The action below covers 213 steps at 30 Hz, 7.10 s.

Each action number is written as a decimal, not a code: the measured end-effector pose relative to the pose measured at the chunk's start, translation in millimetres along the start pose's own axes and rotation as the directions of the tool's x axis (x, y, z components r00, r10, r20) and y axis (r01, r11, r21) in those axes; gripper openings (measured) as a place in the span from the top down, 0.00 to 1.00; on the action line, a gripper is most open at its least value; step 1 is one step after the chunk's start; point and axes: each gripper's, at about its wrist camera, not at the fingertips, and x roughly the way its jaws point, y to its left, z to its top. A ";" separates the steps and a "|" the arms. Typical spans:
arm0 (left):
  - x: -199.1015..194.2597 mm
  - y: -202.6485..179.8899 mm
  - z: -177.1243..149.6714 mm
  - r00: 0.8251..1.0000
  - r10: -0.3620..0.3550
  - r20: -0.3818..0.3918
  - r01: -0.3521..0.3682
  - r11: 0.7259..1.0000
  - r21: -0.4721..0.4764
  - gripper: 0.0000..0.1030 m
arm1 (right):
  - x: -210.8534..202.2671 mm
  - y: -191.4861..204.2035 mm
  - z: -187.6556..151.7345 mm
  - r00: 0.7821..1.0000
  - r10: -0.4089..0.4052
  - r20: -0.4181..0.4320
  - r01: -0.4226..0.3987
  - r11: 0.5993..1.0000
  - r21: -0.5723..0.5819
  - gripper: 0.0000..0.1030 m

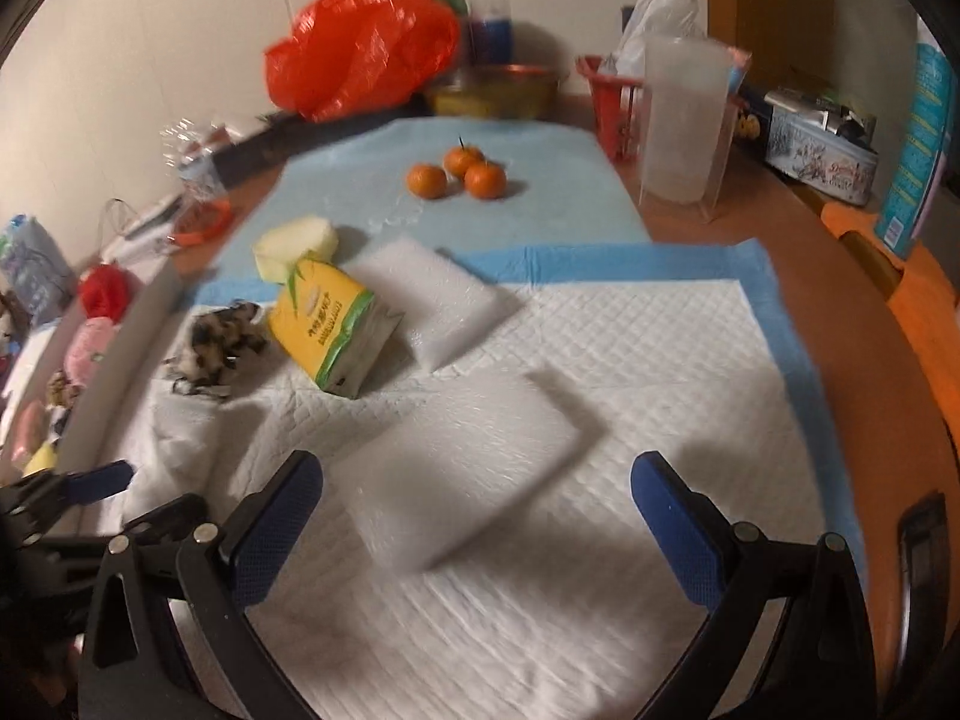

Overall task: Organize soft objects
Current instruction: 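Grasp the rolled white towel with the left tool while the right tool grasps the white foam sheet, then carry the white towel and foam sheet over the white box, then lower the towel and foam sheet into the box and open both tools, then move both open tools back over the pad toward the camouflage cloth and tissue pack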

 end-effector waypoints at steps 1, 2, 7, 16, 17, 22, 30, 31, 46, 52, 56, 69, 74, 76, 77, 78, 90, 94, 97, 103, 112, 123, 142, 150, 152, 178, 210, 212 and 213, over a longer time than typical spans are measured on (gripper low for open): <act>-1.0 -3.1 3.2 1.000 0.009 0.011 -0.010 1.000 0.016 0.23 | 4.3 3.4 0.8 1.000 -0.024 -0.008 0.024 1.000 0.004 0.00; -0.2 -5.8 5.5 0.999 0.028 0.016 -0.029 0.999 0.033 0.23 | 8.4 7.2 1.7 0.998 -0.053 -0.016 0.053 0.999 0.009 0.00; 14.2 -7.2 7.9 0.998 0.064 -0.018 -0.062 0.996 0.056 0.22 | 28.9 20.1 7.2 0.989 -0.115 -0.088 0.116 0.993 0.007 0.00; 5.8 -2.2 2.6 0.998 -0.068 0.013 0.067 0.996 0.053 0.60 | 20.7 10.2 -6.4 0.995 -0.057 -0.079 0.057 0.998 -0.001 0.21; 3.9 -1.1 1.3 0.997 -0.078 0.016 0.077 0.996 0.047 0.60 | 18.2 8.8 -7.2 0.996 -0.043 -0.075 0.043 0.999 0.002 0.22; -22.1 5.5 -2.5 0.988 -0.132 0.085 0.131 0.991 0.017 0.60 | -16.5 4.0 -11.5 1.000 0.009 0.017 -0.009 0.999 0.034 0.23; -106.1 24.3 3.4 0.951 -0.120 0.285 0.123 0.992 0.006 0.60 | -103.5 13.7 5.2 0.962 0.111 0.251 -0.128 0.990 0.055 0.23; -114.8 28.2 2.8 0.945 -0.116 0.305 0.119 0.993 0.006 0.60 | -114.8 17.0 7.2 0.951 0.123 0.283 -0.143 0.989 0.050 0.23; -200.7 119.7 -17.6 0.888 0.050 0.457 -0.005 0.995 -0.100 0.60 | -189.7 92.0 15.6 0.836 0.282 0.472 -0.274 0.958 -0.088 0.23; -210.3 146.7 -26.2 0.879 0.082 0.471 -0.024 0.992 -0.127 0.60 | -189.4 118.0 15.7 0.825 0.316 0.469 -0.291 0.948 -0.128 0.23; -214.6 159.4 -29.4 0.874 0.091 0.477 -0.024 0.989 -0.144 0.60 | -192.7 132.3 15.6 0.817 0.330 0.473 -0.295 0.944 -0.149 0.23; -212.5 199.2 -34.1 0.877 0.102 0.470 -0.020 0.984 -0.174 0.60 | -188.5 171.4 14.2 0.818 0.354 0.453 -0.302 0.935 -0.186 0.22; -212.6 210.4 -34.1 0.877 0.100 0.470 -0.020 0.985 -0.172 0.60 | -185.1 183.3 15.1 0.819 0.359 0.448 -0.305 0.933 -0.190 0.22; -212.7 210.2 -34.1 0.877 0.102 0.469 -0.022 0.985 -0.172 0.60 | -184.6 188.1 14.1 0.817 0.362 0.448 -0.307 0.932 -0.192 0.22; -212.8 213.1 -34.4 0.877 0.102 0.469 -0.023 0.985 -0.172 0.60 | -184.4 190.7 13.8 0.817 0.362 0.449 -0.307 0.932 -0.194 0.22; -212.5 215.3 -34.1 0.877 0.103 0.469 -0.024 0.985 -0.172 0.60 | -184.2 193.9 13.6 0.816 0.363 0.449 -0.308 0.931 -0.194 0.22; -212.3 252.9 -33.5 0.876 0.105 0.471 -0.030 0.986 -0.164 0.60 | -178.0 222.4 14.2 0.812 0.381 0.442 -0.324 0.924 -0.202 0.22; -208.9 265.1 -33.1 0.878 0.104 0.467 -0.029 0.986 -0.165 0.60 | -175.3 232.2 15.2 0.813 0.385 0.438 -0.326 0.923 -0.205 0.22; -205.2 273.9 -32.1 0.881 0.101 0.462 -0.026 0.986 -0.166 0.60 | -172.1 239.7 16.4 0.816 0.385 0.431 -0.326 0.922 -0.208 0.22; -199.6 297.5 -25.2 0.886 0.103 0.452 -0.018 0.982 -0.189 0.60 | -168.0 252.5 16.1 0.825 0.377 0.420 -0.318 0.925 -0.207 0.22; -209.3 316.1 6.5 0.876 0.060 0.478 0.007 0.991 -0.136 0.60 | -158.1 264.0 24.3 0.847 0.349 0.402 -0.290 0.936 -0.202 0.22; -254.3 328.4 47.2 0.802 -0.012 0.597 0.062 0.996 -0.064 0.60 | -175.2 281.2 61.6 0.812 0.335 0.478 -0.270 0.942 -0.201 0.22; -64.2 300.9 37.5 0.979 -0.039 0.199 0.047 0.998 -0.035 0.60 | -72.2 320.7 34.7 0.935 0.308 0.179 -0.266 0.938 -0.221 0.22; -40.8 301.1 36.4 0.989 -0.019 0.148 0.027 0.998 -0.048 0.43 | -44.3 334.3 21.4 0.956 0.283 0.079 -0.257 0.935 -0.246 0.22; -36.0 308.1 36.3 0.990 0.007 0.139 0.002 0.997 -0.071 0.25 | -40.9 335.1 19.2 0.962 0.262 0.077 -0.236 0.939 -0.250 0.17; -105.3 311.7 6.4 0.954 0.115 0.276 -0.067 0.982 -0.177 0.00 | -66.9 324.3 -0.3 0.945 0.303 0.126 -0.262 0.927 -0.270 0.00; -130.9 172.1 -3.0 0.958 0.025 0.285 0.006 0.994 -0.105 0.00 | -96.6 191.7 -13.4 0.929 0.322 0.183 -0.299 0.943 -0.143 0.00; -129.0 161.0 -1.7 0.959 0.003 0.283 0.021 0.997 -0.080 0.00 | -96.9 180.6 -13.6 0.932 0.313 0.185 -0.293 0.948 -0.127 0.00; -128.1 156.3 -0.9 0.959 -0.005 0.283 0.025 0.997 -0.069 0.00 | -97.7 175.8 -13.4 0.933 0.308 0.188 -0.290 0.950 -0.119 0.00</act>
